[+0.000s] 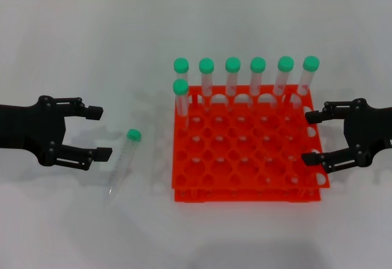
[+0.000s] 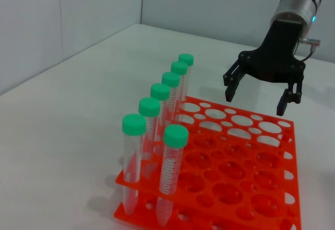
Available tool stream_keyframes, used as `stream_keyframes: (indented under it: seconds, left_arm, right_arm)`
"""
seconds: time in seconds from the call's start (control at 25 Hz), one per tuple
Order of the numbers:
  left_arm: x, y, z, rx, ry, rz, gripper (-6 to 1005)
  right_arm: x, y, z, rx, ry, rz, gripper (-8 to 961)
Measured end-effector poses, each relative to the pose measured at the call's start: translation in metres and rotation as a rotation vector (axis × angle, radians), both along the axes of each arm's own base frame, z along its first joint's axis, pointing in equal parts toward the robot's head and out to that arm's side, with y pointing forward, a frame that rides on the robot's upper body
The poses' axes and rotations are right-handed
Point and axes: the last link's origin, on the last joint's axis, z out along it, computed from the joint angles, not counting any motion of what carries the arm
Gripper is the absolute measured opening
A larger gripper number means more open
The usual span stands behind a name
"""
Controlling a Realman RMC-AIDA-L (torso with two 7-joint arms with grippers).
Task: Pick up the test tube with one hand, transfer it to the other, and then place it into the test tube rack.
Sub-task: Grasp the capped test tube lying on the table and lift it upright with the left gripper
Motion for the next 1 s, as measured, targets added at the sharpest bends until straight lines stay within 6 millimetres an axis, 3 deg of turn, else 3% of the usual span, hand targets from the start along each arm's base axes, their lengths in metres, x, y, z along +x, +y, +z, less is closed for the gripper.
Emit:
stream_keyframes:
  seconds: [1.0]
  left_arm:
    - [0.0021, 0.0002, -0.0017, -0.008, -0.013, 0.042, 863]
  right_arm:
    - [-0.0017, 0.0013, -0.0025, 0.004, 0.002, 0.001, 856]
